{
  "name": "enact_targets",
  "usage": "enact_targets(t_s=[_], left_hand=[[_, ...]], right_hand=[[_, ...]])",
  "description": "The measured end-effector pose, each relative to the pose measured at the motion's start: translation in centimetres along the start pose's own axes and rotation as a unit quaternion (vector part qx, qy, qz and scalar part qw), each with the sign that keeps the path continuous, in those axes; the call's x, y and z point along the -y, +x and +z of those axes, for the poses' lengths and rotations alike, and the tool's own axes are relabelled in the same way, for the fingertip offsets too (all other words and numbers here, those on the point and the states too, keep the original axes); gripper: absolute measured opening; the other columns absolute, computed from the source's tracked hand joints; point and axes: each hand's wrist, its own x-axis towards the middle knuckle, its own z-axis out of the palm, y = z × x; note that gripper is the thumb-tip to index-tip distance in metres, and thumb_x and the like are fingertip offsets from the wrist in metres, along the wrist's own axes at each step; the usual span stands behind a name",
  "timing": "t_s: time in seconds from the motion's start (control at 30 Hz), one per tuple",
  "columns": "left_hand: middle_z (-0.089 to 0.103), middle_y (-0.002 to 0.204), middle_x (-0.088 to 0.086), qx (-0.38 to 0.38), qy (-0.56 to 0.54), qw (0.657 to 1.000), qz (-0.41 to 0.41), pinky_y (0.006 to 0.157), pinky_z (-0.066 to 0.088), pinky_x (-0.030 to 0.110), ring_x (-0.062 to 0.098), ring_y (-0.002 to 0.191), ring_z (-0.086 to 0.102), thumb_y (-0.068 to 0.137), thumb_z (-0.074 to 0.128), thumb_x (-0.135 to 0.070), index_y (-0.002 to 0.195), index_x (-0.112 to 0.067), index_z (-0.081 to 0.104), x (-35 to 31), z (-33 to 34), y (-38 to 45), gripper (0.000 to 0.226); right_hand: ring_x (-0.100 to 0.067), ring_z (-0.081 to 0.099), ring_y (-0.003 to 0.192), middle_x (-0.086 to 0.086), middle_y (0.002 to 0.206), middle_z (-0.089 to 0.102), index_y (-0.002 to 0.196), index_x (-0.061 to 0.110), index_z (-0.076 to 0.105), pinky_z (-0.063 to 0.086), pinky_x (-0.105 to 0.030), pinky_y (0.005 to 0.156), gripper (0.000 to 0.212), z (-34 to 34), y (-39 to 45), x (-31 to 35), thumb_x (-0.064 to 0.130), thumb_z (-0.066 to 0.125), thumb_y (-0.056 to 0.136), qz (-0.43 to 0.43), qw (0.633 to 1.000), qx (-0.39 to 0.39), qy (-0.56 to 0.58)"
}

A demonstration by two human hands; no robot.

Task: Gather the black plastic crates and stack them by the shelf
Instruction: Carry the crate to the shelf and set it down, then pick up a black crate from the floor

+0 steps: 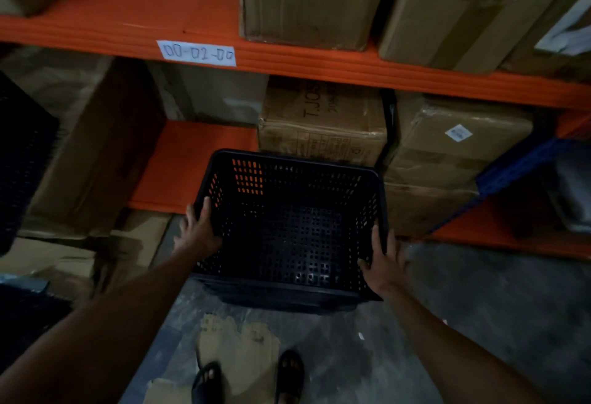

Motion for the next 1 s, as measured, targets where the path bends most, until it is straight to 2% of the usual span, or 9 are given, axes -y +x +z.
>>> enact_targets(t_s=[0.1,0.17,0.37,0.53,0.63,0.77,0.9,1.0], left_hand=[[-0.009,0.164,0.009,-0.049,-0.002,0.999,0.000,0.114,0.023,0.059,0.037,0.150,0.006,0.085,0.062,-0.041,0.154,-0.036,-0.005,0.1,-0.1,-2.4,0.096],[-0.004,0.164,0.009,-0.074,-0.026,0.997,-0.016,0.113,0.025,0.058,0.038,0.149,0.010,0.085,0.061,-0.039,0.154,-0.034,0.000,1.5,-1.2,-3.8,0.093],[0.020,0.156,0.017,-0.134,-0.152,0.975,-0.091,0.107,0.037,0.051,0.042,0.137,0.034,0.088,0.057,-0.035,0.155,-0.026,0.010,9.6,-6.4,-6.6,0.082],[0.030,0.151,0.020,-0.171,-0.241,0.945,-0.140,0.107,0.040,0.044,0.040,0.130,0.044,0.092,0.054,-0.032,0.155,-0.018,0.016,19.3,-11.4,-8.3,0.075],[0.035,0.148,0.017,-0.191,-0.269,0.932,-0.148,0.106,0.039,0.039,0.036,0.128,0.047,0.095,0.050,-0.032,0.154,-0.016,0.020,24.8,-14.6,-9.1,0.068],[0.041,0.147,0.021,-0.232,-0.331,0.900,-0.163,0.110,0.037,0.043,0.036,0.133,0.042,0.099,0.043,-0.027,0.152,-0.012,0.025,32.3,-18.8,-9.0,0.058],[0.052,0.138,0.019,-0.265,-0.403,0.856,-0.186,0.103,0.044,0.043,0.036,0.123,0.053,0.099,0.045,-0.031,0.146,-0.010,0.032,38.3,-22.6,-8.3,0.053],[0.058,0.122,0.016,-0.263,-0.447,0.829,-0.210,0.094,0.047,0.043,0.037,0.114,0.057,0.098,0.046,-0.032,0.131,-0.014,0.039,41.6,-25.2,-7.0,0.038]], right_hand=[[-0.032,-0.001,0.149,-0.001,0.163,-0.009,0.152,0.037,-0.004,0.016,-0.054,0.115,0.074,-0.8,-0.2,4.1,0.057,0.037,0.093,-0.080,0.997,-0.007,-0.019],[-0.029,0.002,0.149,0.000,0.163,-0.003,0.153,0.035,0.003,0.014,-0.052,0.116,0.070,-1.6,-0.5,8.5,0.059,0.033,0.094,-0.154,0.988,-0.001,-0.014],[-0.023,0.012,0.149,0.004,0.163,0.006,0.153,0.035,0.008,0.018,-0.051,0.115,0.067,-2.2,-2.8,24.0,0.056,0.035,0.096,-0.311,0.945,0.082,0.061],[-0.024,0.025,0.145,-0.002,0.158,0.025,0.152,0.030,0.020,0.028,-0.049,0.111,0.067,-0.7,-6.7,37.7,0.052,0.044,0.093,-0.424,0.900,0.062,0.082],[-0.026,0.027,0.144,-0.004,0.157,0.030,0.151,0.028,0.022,0.028,-0.047,0.112,0.068,0.4,-9.3,45.4,0.052,0.045,0.091,-0.449,0.883,0.095,0.100],[-0.024,0.020,0.147,-0.007,0.158,0.026,0.152,0.026,0.021,0.024,-0.041,0.116,0.066,1.6,-12.8,55.2,0.045,0.047,0.094,-0.456,0.863,0.167,0.142],[-0.026,0.028,0.143,-0.012,0.154,0.031,0.150,0.018,0.024,0.027,-0.038,0.114,0.065,2.1,-15.1,63.3,0.036,0.051,0.095,-0.446,0.850,0.193,0.207],[-0.026,0.032,0.140,-0.011,0.152,0.034,0.150,0.019,0.025,0.031,-0.038,0.110,0.064,1.6,-15.5,67.8,0.036,0.052,0.095,-0.441,0.846,0.204,0.220]])
